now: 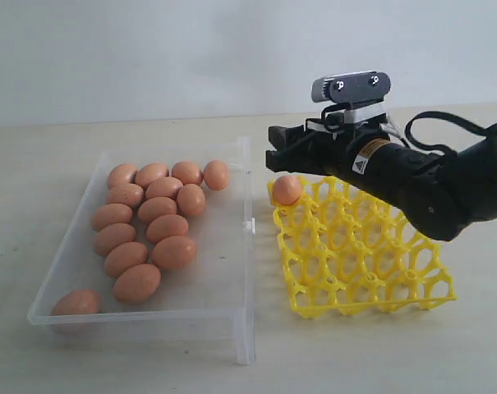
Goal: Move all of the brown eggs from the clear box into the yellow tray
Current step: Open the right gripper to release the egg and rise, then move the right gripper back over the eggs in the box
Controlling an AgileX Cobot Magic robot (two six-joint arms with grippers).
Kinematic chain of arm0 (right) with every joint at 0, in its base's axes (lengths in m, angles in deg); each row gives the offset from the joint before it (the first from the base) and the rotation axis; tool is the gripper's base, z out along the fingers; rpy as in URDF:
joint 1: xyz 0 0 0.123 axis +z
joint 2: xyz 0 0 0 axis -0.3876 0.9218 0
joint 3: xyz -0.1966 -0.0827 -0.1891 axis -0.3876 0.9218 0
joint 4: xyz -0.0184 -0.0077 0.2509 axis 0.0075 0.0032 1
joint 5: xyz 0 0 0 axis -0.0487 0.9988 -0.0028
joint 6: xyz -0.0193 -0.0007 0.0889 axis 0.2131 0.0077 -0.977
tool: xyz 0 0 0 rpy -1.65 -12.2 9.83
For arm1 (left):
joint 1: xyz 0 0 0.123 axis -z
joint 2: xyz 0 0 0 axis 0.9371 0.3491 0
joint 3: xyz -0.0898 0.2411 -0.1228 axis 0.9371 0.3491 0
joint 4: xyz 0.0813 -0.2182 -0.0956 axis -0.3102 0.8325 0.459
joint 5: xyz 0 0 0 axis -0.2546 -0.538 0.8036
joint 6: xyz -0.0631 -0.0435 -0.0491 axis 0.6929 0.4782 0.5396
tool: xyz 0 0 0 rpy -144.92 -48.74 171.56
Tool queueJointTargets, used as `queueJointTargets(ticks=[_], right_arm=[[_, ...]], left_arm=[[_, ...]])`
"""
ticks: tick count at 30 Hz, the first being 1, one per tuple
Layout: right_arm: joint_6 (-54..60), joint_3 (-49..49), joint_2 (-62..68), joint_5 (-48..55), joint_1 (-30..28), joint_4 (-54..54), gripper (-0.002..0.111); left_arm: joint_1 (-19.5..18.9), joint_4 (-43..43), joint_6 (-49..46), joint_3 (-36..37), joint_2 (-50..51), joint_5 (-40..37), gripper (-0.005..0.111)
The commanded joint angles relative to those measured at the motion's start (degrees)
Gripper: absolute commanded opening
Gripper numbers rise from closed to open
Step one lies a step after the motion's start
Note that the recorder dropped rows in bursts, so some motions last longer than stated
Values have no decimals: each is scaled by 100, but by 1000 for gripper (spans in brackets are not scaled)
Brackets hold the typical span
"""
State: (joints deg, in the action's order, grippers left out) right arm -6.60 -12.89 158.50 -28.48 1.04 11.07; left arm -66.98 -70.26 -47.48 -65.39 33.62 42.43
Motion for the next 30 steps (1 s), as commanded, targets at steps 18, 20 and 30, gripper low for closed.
queueJointTargets(ticks=[18,20,30], right_arm=[[-97,-1674,-1183,5403,1636,-594,0],[261,-1986,-999,5891,1886,-262,0],[1648,-4367,882,9188,2446,1012,32]], left_arm=[[28,6,27,-23,-32,35,0],[28,6,27,-23,-32,35,0],[28,6,30,-23,-32,35,0]])
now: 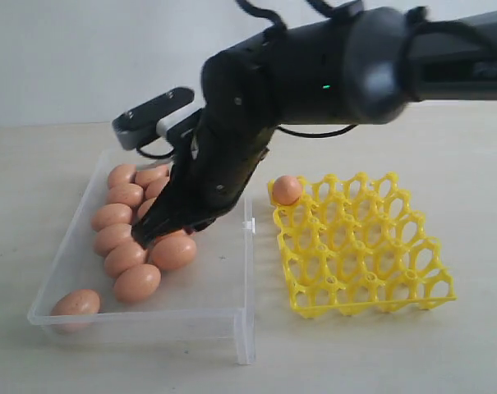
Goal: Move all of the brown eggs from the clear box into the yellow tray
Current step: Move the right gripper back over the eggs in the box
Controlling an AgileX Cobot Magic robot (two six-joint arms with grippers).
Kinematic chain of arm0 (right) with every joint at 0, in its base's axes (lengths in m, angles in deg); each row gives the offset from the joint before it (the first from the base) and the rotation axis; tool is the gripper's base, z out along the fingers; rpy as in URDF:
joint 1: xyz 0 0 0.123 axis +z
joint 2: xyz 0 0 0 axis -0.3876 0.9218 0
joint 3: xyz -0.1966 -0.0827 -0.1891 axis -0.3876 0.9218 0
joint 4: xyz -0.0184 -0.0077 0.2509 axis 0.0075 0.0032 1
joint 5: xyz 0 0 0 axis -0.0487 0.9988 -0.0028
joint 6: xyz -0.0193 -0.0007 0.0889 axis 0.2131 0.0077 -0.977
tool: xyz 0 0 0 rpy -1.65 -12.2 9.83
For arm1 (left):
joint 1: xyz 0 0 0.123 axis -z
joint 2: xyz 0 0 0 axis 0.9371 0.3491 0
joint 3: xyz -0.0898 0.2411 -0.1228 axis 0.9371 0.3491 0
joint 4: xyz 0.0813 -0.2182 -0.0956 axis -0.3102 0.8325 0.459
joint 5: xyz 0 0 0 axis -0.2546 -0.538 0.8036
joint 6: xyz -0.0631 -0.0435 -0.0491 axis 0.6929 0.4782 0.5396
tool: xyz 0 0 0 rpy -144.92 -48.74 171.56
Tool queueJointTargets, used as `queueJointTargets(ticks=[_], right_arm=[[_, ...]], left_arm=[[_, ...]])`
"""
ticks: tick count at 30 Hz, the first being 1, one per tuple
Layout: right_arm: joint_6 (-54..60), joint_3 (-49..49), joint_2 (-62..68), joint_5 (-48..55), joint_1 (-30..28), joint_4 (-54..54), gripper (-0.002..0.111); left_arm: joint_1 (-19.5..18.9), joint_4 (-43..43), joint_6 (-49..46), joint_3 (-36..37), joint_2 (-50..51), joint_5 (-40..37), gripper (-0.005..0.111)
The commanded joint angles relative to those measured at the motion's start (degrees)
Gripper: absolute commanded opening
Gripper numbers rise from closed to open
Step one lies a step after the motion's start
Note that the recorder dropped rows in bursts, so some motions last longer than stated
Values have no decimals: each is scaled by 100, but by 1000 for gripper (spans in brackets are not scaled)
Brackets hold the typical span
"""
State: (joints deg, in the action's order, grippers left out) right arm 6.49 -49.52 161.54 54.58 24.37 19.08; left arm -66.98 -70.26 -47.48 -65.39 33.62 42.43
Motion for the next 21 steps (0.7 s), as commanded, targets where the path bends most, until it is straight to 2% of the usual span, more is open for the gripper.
queueJointTargets(ticks=[1,5,13,21], right_arm=[[338,-904,732,990,151,210,36],[338,-1611,1267,1283,314,210,43],[169,-2490,1977,1804,346,210,44],[165,-2837,2161,2158,346,237,44]], left_arm=[[28,6,30,-23,-32,35,0],[28,6,30,-23,-32,35,0],[28,6,30,-23,-32,35,0],[28,6,30,-23,-32,35,0]])
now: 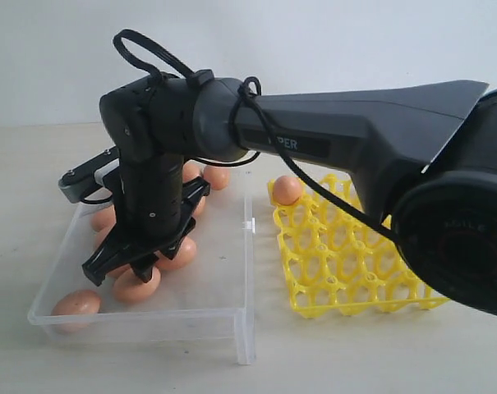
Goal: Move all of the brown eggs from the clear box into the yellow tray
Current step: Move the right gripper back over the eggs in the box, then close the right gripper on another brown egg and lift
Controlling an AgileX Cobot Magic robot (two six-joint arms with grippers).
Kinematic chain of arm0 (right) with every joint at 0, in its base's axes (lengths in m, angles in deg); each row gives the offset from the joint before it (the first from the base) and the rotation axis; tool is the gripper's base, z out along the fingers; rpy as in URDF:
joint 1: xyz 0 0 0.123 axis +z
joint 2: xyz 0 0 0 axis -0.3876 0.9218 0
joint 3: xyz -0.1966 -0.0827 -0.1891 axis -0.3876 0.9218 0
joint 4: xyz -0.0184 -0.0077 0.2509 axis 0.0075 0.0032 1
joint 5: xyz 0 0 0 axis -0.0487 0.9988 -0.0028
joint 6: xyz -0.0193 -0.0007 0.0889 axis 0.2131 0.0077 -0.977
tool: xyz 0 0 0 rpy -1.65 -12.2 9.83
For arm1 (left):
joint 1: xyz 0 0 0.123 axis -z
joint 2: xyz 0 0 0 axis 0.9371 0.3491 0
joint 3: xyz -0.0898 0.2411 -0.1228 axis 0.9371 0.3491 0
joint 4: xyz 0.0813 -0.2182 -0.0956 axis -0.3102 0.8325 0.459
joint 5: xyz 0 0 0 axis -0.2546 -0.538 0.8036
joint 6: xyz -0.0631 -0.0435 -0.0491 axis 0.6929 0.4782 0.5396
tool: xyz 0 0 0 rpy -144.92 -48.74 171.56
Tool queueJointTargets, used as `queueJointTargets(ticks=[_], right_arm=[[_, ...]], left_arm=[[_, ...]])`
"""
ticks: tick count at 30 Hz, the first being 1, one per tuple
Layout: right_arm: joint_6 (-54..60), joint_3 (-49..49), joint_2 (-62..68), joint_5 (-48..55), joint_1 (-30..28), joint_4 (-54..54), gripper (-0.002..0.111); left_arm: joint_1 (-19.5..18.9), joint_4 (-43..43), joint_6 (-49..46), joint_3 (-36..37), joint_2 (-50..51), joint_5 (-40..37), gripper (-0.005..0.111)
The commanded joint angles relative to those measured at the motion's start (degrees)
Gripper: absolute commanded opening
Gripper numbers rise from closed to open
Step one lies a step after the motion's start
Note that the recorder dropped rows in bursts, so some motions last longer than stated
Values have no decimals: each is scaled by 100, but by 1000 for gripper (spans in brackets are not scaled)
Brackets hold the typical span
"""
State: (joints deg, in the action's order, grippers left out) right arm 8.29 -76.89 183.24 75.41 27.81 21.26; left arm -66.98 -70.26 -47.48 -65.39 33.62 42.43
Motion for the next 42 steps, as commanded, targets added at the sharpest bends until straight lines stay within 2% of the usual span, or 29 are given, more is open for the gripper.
queueJointTargets(ticks=[1,9,24,31,42], right_arm=[[-14,-142,-11,94,2,8,44],[-2,-488,-39,239,2,-681,63],[1123,-468,96,-555,63,-760,62],[1842,-41,98,-734,106,-769,62],[1852,-20,98,-542,69,-941,62]], left_arm=[[28,6,30,-23,-32,35,0],[28,6,30,-23,-32,35,0],[28,6,30,-23,-32,35,0],[28,6,30,-23,-32,35,0],[28,6,30,-23,-32,35,0]])
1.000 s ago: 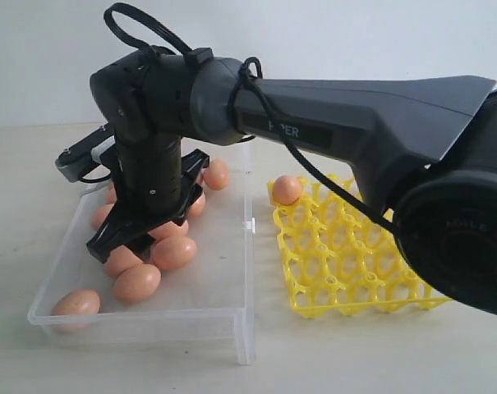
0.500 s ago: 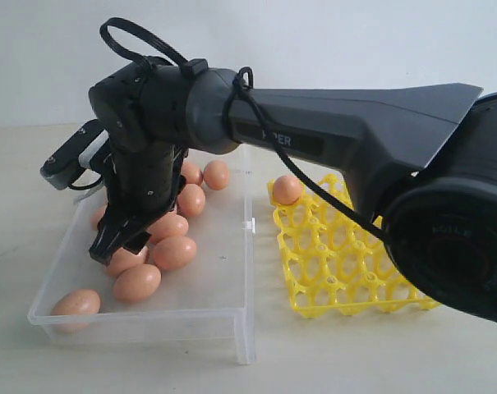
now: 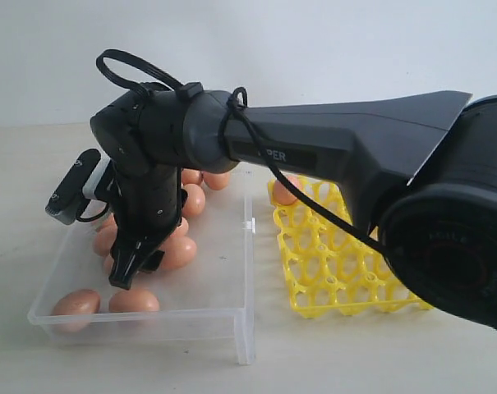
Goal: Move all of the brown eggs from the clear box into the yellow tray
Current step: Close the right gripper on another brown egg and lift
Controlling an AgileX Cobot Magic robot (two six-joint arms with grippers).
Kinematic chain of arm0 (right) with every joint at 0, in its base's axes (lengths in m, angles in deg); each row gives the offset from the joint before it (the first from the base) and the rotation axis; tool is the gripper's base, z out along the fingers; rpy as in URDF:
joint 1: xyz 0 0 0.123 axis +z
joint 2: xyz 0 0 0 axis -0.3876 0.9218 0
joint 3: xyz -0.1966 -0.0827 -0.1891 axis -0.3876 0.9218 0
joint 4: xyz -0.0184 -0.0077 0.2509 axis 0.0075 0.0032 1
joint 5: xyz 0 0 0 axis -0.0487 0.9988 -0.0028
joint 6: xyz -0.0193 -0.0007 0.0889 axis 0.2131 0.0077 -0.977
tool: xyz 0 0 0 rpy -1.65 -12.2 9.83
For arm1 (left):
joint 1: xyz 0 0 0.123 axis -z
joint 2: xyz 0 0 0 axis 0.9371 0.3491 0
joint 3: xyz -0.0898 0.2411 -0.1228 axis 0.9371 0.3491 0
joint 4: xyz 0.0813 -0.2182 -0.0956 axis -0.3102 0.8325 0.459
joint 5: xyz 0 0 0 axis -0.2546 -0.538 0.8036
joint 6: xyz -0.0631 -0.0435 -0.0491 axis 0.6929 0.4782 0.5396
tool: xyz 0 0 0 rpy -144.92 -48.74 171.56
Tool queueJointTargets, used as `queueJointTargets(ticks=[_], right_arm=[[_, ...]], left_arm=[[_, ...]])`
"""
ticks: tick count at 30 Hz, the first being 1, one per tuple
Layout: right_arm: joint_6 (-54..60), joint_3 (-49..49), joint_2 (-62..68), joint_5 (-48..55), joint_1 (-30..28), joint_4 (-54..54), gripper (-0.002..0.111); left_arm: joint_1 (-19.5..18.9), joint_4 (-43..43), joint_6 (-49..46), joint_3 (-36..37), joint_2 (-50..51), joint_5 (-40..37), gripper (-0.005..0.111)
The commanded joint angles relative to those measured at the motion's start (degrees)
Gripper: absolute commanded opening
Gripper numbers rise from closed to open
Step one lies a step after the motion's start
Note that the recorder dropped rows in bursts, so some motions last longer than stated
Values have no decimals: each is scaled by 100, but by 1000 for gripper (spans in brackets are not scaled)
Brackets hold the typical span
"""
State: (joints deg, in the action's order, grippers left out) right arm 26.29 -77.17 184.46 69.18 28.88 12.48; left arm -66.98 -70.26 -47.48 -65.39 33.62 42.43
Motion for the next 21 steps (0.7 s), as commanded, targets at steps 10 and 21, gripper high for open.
queueJointTargets(ticks=[10,21], right_arm=[[-12,182,-25,72,-104,-63,62],[-147,863,-25,-891,-104,-289,62]], left_arm=[[28,6,30,-23,-32,35,0],[28,6,30,-23,-32,35,0]])
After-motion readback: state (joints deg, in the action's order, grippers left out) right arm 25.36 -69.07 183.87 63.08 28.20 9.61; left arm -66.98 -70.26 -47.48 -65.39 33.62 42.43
